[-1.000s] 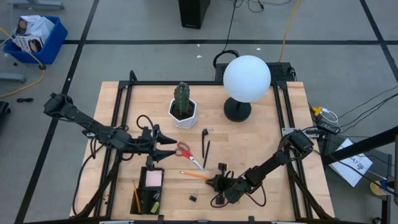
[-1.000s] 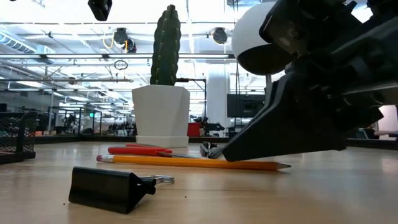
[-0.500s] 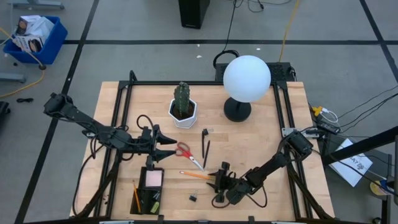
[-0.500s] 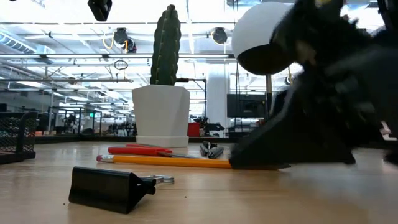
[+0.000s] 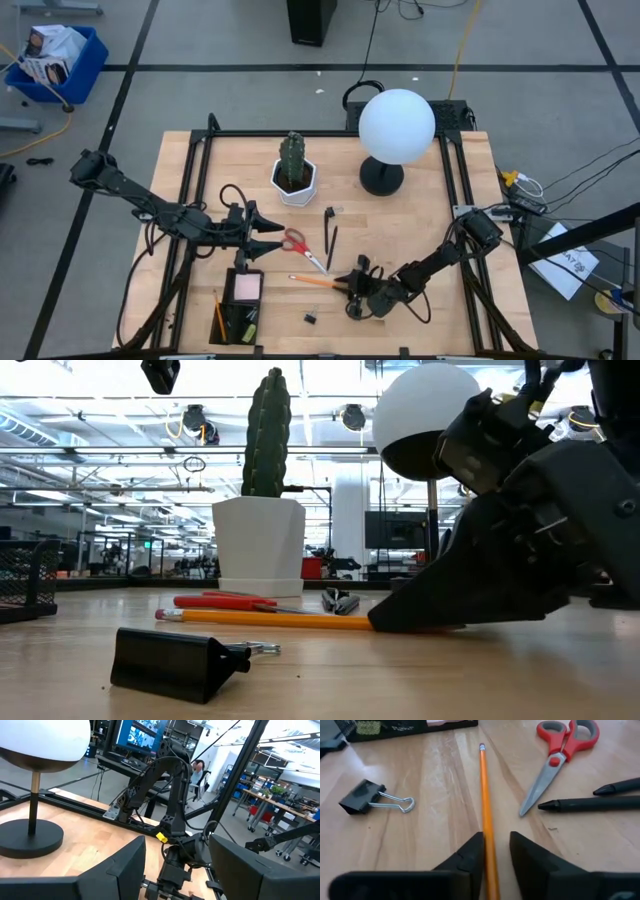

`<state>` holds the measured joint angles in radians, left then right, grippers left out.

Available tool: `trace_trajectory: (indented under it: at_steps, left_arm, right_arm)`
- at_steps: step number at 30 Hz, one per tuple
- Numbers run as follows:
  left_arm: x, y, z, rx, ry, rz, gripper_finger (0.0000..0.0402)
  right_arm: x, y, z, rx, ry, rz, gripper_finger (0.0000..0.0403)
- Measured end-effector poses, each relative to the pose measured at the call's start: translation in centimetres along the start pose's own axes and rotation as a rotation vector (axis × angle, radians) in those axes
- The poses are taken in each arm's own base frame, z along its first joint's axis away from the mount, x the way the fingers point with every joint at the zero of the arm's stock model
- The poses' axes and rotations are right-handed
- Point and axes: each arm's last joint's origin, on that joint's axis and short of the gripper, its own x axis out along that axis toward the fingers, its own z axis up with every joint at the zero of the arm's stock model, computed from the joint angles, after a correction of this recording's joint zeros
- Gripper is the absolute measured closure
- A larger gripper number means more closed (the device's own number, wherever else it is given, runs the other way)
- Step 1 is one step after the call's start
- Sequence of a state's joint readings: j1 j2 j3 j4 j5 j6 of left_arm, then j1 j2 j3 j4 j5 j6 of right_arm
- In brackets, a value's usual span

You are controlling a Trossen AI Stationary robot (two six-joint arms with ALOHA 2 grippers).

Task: Pick and place office supplies into organizer
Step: Put the pencil in the desk organizer

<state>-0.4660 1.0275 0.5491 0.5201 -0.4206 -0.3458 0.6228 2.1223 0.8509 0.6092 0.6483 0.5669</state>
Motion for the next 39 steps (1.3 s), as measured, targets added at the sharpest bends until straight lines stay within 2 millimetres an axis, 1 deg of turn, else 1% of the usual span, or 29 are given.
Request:
trace_trajectory:
  at_steps: [4, 12, 17, 27, 32, 39]
  left_arm:
    - [0.0, 0.0, 0.0, 0.000, 0.000, 0.000, 0.0176]
    - [0.0, 0.0, 0.0, 0.000, 0.000, 0.000, 0.0176]
    - [0.0, 0.0, 0.0, 0.001, 0.000, 0.000, 0.0176]
    - [0.0, 0.0, 0.0, 0.002, 0.001, 0.000, 0.0176]
    - [0.0, 0.0, 0.0, 0.003, 0.002, 0.001, 0.0176]
    - [0.0, 0.0, -0.1, 0.005, 0.006, 0.002, 0.0176]
  right_arm:
    - [0.0, 0.0, -0.1, -0.029, 0.014, 0.016, 0.0345]
    - [0.1, -0.2, -0.3, -0.037, 0.058, 0.031, 0.0353]
    - [0.4, -0.5, -0.1, 0.012, 0.074, 0.047, 0.0390]
    - [0.3, 0.2, 1.0, -0.023, -0.019, 0.115, 0.0391]
    - [-0.6, 0.6, 2.0, -0.080, -0.054, 0.128, 0.0392]
    - [-1.3, 1.1, 2.0, -0.120, -0.080, 0.103, 0.0393]
